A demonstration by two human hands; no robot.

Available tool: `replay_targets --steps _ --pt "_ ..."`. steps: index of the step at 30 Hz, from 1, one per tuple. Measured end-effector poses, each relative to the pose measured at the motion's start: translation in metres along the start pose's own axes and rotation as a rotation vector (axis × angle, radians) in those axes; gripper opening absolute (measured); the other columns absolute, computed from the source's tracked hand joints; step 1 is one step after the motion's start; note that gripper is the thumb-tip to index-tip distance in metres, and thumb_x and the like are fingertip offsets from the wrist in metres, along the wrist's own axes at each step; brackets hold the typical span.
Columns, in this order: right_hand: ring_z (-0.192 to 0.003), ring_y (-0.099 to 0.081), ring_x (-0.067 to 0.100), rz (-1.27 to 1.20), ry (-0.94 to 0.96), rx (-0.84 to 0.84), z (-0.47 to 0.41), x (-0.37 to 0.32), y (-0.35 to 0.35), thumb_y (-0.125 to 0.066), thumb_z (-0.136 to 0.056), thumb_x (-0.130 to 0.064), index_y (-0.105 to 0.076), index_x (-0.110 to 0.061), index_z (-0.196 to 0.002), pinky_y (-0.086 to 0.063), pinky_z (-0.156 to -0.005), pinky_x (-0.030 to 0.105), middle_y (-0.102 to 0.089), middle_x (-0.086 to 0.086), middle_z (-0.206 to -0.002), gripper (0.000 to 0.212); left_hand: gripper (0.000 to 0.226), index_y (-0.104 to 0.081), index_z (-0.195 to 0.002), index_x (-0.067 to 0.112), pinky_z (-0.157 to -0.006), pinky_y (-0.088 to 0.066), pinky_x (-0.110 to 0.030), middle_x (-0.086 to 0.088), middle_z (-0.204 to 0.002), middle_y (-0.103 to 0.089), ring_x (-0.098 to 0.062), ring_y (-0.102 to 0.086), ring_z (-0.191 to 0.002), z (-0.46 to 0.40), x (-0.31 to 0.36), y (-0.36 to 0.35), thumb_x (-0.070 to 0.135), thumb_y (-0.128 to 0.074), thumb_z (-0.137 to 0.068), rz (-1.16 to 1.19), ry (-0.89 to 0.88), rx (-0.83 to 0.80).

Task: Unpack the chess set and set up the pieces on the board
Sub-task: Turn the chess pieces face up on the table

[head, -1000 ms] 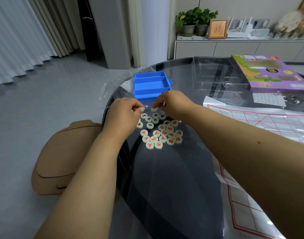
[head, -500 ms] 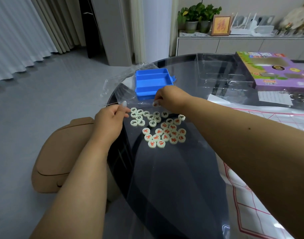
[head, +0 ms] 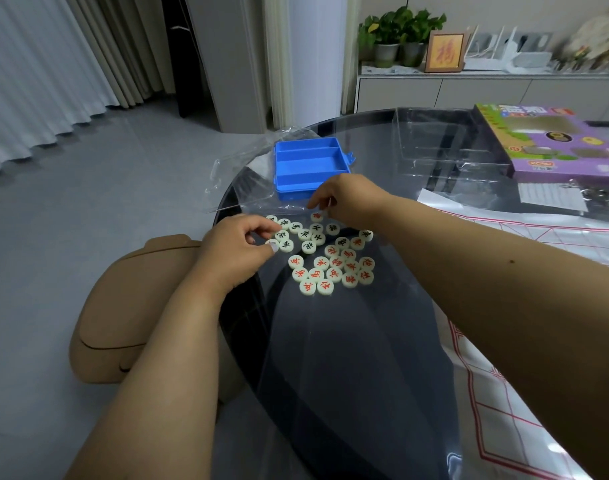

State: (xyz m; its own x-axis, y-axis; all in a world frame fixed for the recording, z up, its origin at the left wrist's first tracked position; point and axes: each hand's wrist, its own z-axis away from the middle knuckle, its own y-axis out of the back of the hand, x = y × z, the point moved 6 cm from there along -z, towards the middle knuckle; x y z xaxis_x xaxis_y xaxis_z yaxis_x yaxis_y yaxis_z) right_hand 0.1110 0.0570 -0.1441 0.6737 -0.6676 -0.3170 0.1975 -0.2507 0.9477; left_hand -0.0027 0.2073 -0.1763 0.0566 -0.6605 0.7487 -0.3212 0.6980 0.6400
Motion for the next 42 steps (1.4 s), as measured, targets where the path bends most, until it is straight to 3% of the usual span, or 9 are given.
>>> replay_targets --steps 3,10,15,20,26,31,34,38,42 --pt "-0.100 -0.057 0.012 0.015 0.020 -0.022 -0.002 -0.001 0.001 -0.053 -0.092 -0.003 -0.069 -0.019 -0.112 -0.040 -0.082 0.019 -0.064 -0.002 -0.114 0.031 0.023 -0.068 -0.094 0.040 -0.075 -0.049 -0.029 0.013 -0.090 -0.064 -0.016 -0.056 -0.082 0.000 0.002 -0.001 0.024 -0.076 -0.079 -0.048 -0.026 0.010" --pt "-0.093 -0.052 0.007 0.023 0.051 -0.117 -0.001 -0.002 0.002 -0.053 -0.088 0.003 -0.067 -0.023 -0.114 -0.040 -0.078 0.018 -0.062 -0.005 -0.112 0.040 0.025 -0.071 -0.103 0.032 -0.067 -0.046 -0.023 0.013 -0.090 -0.061 -0.009 -0.049 -0.069 -0.003 0.003 -0.004 0.027 -0.077 -0.079 -0.097 -0.053 0.049" --pt "-0.098 -0.059 0.017 0.053 0.029 -0.122 -0.006 0.000 -0.001 -0.060 -0.087 -0.005 -0.067 -0.021 -0.107 -0.051 -0.085 0.029 -0.064 0.000 -0.107 0.027 0.024 -0.070 -0.102 0.033 -0.067 -0.044 -0.021 0.014 -0.090 -0.060 -0.008 -0.049 -0.070 -0.003 0.003 -0.004 0.027 -0.076 -0.079 -0.097 -0.054 0.045" --pt "-0.093 -0.058 0.017 -0.002 -0.048 -0.054 0.007 0.004 0.011 -0.060 -0.090 -0.017 -0.063 -0.014 -0.108 -0.045 -0.078 0.025 -0.063 0.002 -0.104 0.019 0.018 -0.070 -0.098 0.032 -0.068 -0.043 -0.019 0.013 -0.092 -0.060 -0.007 -0.049 -0.070 -0.003 0.003 -0.004 0.023 -0.072 -0.083 -0.075 -0.061 0.028" --pt "-0.087 -0.055 0.015 -0.080 -0.143 0.033 0.064 0.001 0.028 -0.060 -0.090 -0.016 -0.064 -0.013 -0.109 -0.044 -0.073 0.025 -0.060 0.000 -0.099 0.019 0.016 -0.071 -0.099 0.023 -0.064 -0.037 -0.001 0.011 -0.086 -0.052 -0.002 -0.046 -0.066 -0.001 0.010 0.002 0.014 -0.068 -0.086 -0.061 -0.080 0.104" --pt "-0.092 -0.062 0.024 -0.070 -0.265 -0.014 0.113 -0.003 0.024 -0.063 -0.086 -0.012 -0.067 -0.012 -0.108 -0.049 -0.078 0.030 -0.066 0.006 -0.105 0.022 0.009 -0.073 -0.092 0.019 -0.064 -0.041 -0.005 0.005 -0.085 -0.064 0.001 -0.051 -0.067 0.016 0.025 0.005 0.015 -0.070 -0.085 0.080 -0.040 0.191" --pt "-0.095 -0.062 0.025 -0.029 -0.287 -0.050 0.126 -0.005 0.014 -0.059 -0.086 -0.007 -0.067 -0.013 -0.109 -0.047 -0.078 0.028 -0.066 0.008 -0.108 0.025 0.003 -0.072 -0.082 0.023 -0.067 -0.045 -0.013 0.009 -0.080 -0.068 -0.002 -0.057 -0.070 0.030 0.042 -0.001 0.020 -0.073 -0.083 0.057 -0.030 0.108" --pt "-0.101 -0.059 0.025 -0.012 -0.299 -0.041 0.131 -0.007 0.003 -0.060 -0.084 -0.007 -0.064 -0.015 -0.113 -0.044 -0.080 0.027 -0.063 0.006 -0.113 0.030 0.010 -0.071 -0.080 0.024 -0.061 -0.041 -0.012 0.010 -0.076 -0.065 0.001 -0.054 -0.063 0.049 0.057 -0.007 0.027 -0.080 -0.076 -0.041 -0.045 -0.011" --pt "-0.096 -0.059 0.023 -0.122 -0.281 0.036 0.134 -0.011 -0.006 -0.072 -0.077 -0.016 -0.062 -0.017 -0.114 -0.042 -0.075 0.025 -0.059 0.005 -0.112 0.038 0.028 -0.069 -0.093 0.025 -0.067 -0.040 -0.012 0.011 -0.092 -0.054 -0.001 -0.054 -0.075 0.065 0.063 -0.022 0.032 -0.083 -0.070 -0.192 -0.096 -0.056"
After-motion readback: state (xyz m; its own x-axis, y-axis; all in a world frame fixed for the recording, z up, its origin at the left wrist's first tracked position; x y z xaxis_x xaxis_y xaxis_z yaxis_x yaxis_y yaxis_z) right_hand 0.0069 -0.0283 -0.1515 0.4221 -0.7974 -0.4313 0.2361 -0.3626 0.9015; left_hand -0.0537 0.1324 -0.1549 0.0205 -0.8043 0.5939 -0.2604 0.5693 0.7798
